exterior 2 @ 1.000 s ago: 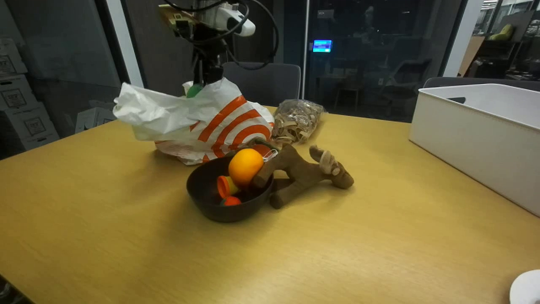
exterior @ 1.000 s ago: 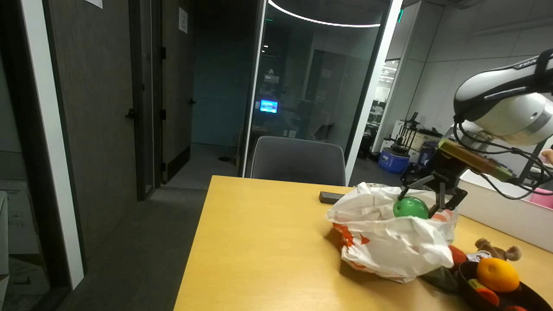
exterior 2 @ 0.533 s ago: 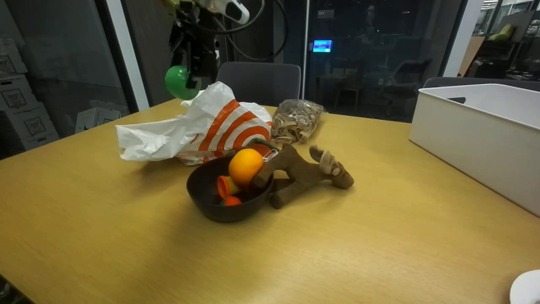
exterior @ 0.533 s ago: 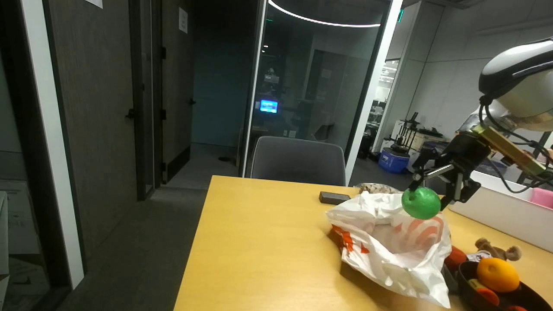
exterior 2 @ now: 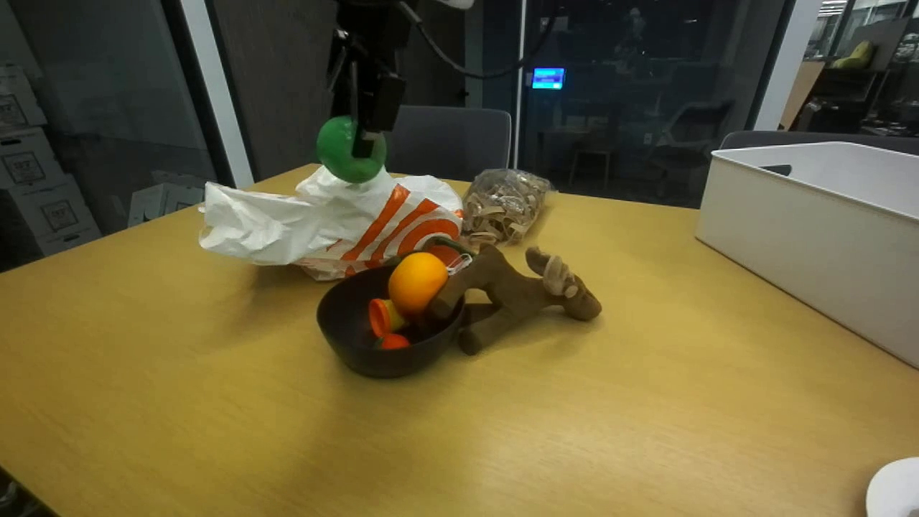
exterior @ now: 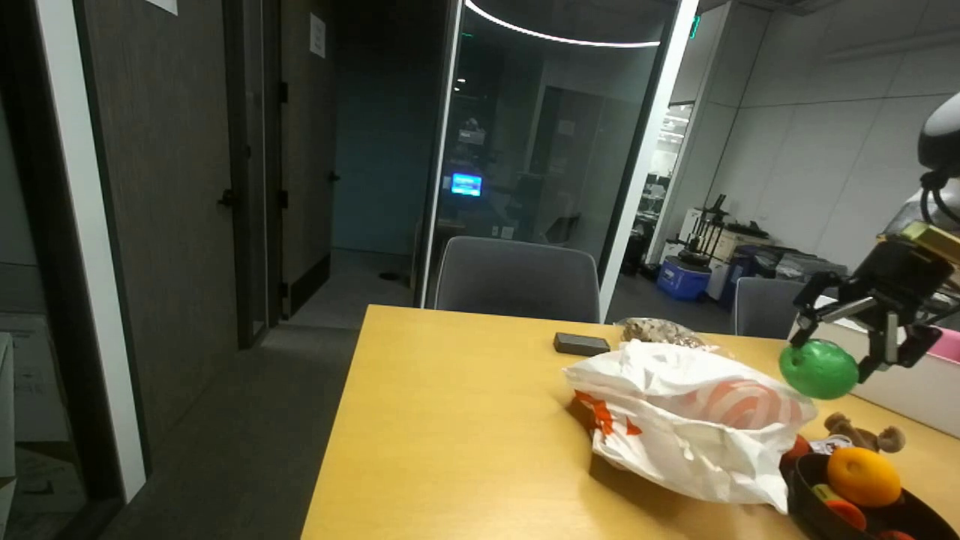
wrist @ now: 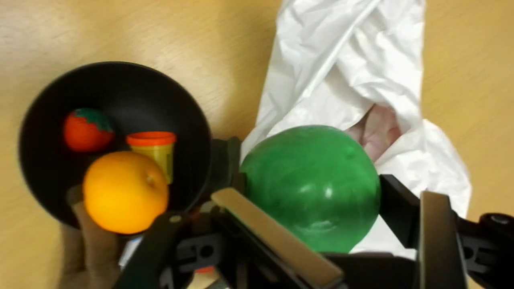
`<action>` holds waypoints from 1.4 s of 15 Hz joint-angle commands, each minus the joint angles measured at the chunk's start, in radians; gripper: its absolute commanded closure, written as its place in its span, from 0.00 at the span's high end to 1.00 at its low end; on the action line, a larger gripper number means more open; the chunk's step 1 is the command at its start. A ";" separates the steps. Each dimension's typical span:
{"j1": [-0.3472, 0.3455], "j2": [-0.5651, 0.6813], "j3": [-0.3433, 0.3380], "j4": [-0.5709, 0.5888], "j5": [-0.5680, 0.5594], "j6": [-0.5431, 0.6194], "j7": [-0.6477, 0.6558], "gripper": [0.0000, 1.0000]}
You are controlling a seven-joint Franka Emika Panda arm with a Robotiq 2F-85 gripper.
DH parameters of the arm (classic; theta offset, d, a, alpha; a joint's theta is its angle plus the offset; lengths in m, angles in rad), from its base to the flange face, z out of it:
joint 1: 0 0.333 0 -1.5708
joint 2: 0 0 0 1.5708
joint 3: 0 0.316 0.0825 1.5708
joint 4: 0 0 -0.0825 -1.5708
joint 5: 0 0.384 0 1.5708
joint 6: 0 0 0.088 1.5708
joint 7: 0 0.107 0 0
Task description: Transfer the small bottles and plastic fruits from the plastic to the bowl
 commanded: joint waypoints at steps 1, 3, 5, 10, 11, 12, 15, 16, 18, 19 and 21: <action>-0.030 -0.058 -0.020 -0.127 -0.094 0.097 0.136 0.56; -0.043 -0.044 -0.024 -0.160 -0.132 0.133 0.231 0.56; -0.042 -0.020 -0.013 -0.179 -0.169 0.156 0.352 0.56; -0.027 0.042 0.004 -0.208 -0.264 0.201 0.593 0.56; -0.023 0.055 0.005 -0.211 -0.285 0.211 0.641 0.56; -0.019 0.068 0.006 -0.211 -0.305 0.215 0.680 0.56; -0.006 0.079 0.004 -0.217 -0.326 0.227 0.750 0.95; -0.003 0.067 0.004 -0.218 -0.329 0.226 0.764 0.96; 0.000 0.042 0.003 -0.232 -0.349 0.236 0.792 1.00; 0.000 0.020 0.002 -0.241 -0.373 0.236 0.810 1.00; -0.003 -0.026 0.001 -0.252 -0.411 0.214 0.828 1.00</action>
